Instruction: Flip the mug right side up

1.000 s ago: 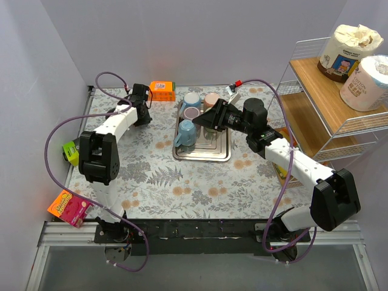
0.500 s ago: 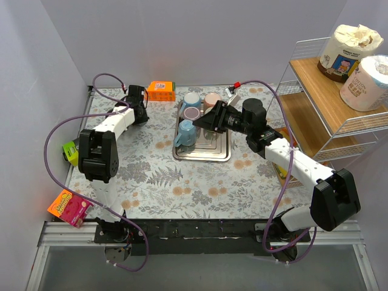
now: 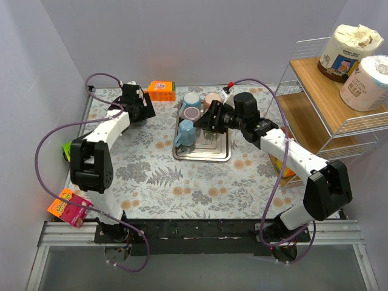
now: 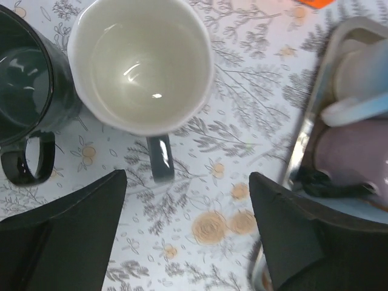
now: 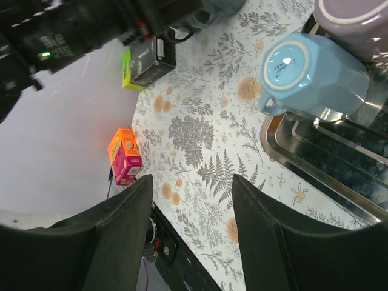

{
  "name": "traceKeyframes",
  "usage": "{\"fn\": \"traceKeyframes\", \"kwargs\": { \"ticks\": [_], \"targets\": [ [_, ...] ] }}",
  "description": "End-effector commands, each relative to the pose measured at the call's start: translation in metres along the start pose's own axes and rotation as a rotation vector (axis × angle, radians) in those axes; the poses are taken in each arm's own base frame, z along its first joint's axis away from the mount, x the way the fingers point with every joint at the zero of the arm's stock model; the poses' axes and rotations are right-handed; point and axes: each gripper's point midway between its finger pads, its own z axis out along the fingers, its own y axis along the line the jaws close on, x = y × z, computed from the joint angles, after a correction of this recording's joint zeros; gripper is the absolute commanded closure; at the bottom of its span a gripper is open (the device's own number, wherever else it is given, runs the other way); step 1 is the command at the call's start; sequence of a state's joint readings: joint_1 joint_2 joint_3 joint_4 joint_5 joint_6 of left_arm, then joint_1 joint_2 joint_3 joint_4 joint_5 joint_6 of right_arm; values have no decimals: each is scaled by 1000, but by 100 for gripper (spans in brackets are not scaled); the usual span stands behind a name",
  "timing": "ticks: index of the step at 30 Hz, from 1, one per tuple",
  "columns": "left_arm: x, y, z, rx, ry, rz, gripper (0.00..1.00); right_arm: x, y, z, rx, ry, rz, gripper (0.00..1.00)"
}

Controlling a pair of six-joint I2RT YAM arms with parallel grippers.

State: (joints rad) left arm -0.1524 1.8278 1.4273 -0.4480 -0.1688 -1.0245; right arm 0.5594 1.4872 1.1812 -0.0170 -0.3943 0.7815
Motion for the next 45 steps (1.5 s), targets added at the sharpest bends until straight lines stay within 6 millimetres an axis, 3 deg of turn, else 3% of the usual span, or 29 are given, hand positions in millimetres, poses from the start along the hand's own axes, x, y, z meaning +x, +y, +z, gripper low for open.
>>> {"fn": "traceKeyframes", "kwargs": {
  "ticks": [1, 2, 3, 4, 6, 9, 15, 23, 26, 31, 35, 38, 42, 45],
  "targets": [
    [-26, -29, -68, 218, -98, -16, 12, -11, 7, -1, 16, -11, -22, 37],
    [-36, -40, -89, 298, -152, -6, 9, -12, 6, 0, 22, -12, -22, 37],
    [-35, -44, -97, 337, -170, 9, 7, -12, 5, 1, 27, -11, -22, 37],
    [-18, -48, -101, 395, -150, 38, 4, -11, 3, 1, 35, -5, -22, 37],
    [-23, -60, -124, 487, -211, 71, 2, -13, 0, 3, 51, -6, -23, 37],
    [-4, -78, -139, 629, -175, 149, 2, -14, -5, 3, 83, -5, -27, 38],
    [38, -110, -151, 814, -94, 282, 2, -19, -19, 0, 164, -21, -50, 38],
    [74, -137, -129, 843, 16, 362, 2, -19, -32, -4, 210, -21, -41, 40],
    [77, -141, -123, 824, 20, 374, 2, -24, -42, -7, 241, -34, -47, 40],
    [80, -144, -121, 807, 17, 387, 2, -43, -79, -18, 375, -59, -144, 40],
    [87, -143, -113, 795, 40, 391, 2, -50, -85, -24, 416, -55, -211, 40],
    [88, -142, -106, 767, 44, 382, 2, -43, -86, -22, 402, -27, -221, 40],
    [68, -133, -108, 679, -40, 319, 2, -28, -82, -11, 411, -1, -198, 41],
    [39, -125, -121, 603, -146, 235, 2, -14, -78, 6, 484, -2, -187, 40]
  ]
}}
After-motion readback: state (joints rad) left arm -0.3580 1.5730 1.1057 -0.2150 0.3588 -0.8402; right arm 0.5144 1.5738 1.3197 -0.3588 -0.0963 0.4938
